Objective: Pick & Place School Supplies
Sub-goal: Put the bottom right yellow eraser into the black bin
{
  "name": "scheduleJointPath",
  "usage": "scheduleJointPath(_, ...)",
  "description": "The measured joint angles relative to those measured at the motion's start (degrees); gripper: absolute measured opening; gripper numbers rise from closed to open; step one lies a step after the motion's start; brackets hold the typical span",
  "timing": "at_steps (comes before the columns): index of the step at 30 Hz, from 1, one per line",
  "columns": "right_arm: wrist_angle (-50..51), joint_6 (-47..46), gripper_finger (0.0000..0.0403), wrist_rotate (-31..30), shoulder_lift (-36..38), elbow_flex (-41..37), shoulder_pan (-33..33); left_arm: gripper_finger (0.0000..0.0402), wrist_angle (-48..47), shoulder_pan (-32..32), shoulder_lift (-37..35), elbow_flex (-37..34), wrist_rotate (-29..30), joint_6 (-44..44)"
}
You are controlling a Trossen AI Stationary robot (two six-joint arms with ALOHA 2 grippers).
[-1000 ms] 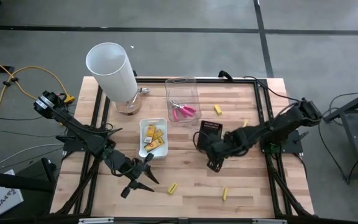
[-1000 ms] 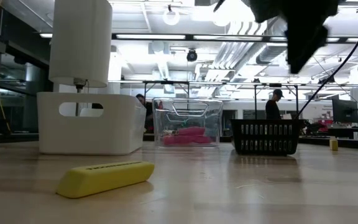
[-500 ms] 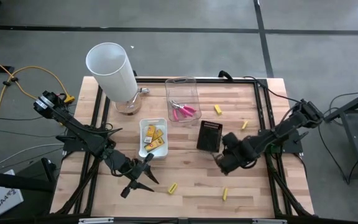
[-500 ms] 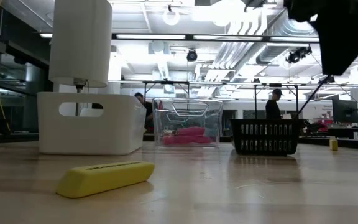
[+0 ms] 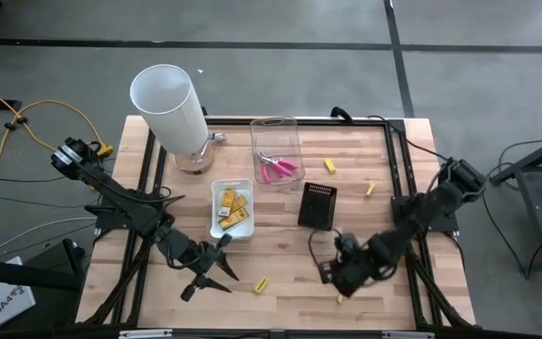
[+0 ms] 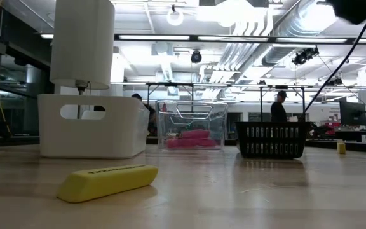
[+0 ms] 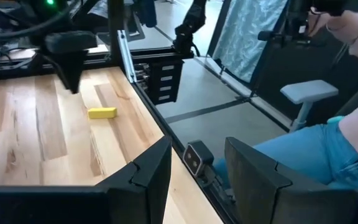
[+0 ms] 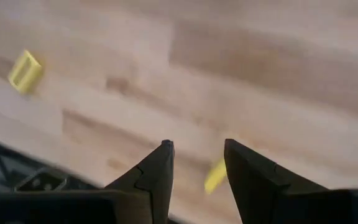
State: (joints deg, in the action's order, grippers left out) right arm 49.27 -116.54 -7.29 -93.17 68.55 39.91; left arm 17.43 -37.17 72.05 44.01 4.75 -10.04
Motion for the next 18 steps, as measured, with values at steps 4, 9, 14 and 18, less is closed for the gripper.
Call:
scheduleJointPath(4, -3.5, -10.3, 0.0134, 2.3, -2.7, 0.0, 4.0, 0.0146, -0.9, -0.9, 0.0, 0.0, 0.0, 2.1)
scheduleJointPath(9, -6.9, -18.9, 0.0134, 3.1, -5.6, 0.0, 7.3, 0.0146, -1.3, -1.0, 0.0, 0.0, -0.1, 3.2)
scheduleJointPath(14, -7.5, -13.5, 0.0134, 2.5, -6.7, 0.0, 7.7, 0.0146, -1.3, -0.7, 0.0, 0.0, -0.1, 4.8)
scheduleJointPath(18, -7.5, 5.2, 0.0134, 0.6, -6.3, 0.0, 6.7, 0.0146, -1.2, -0.7, 0.0, 0.0, 0.0, 7.3)
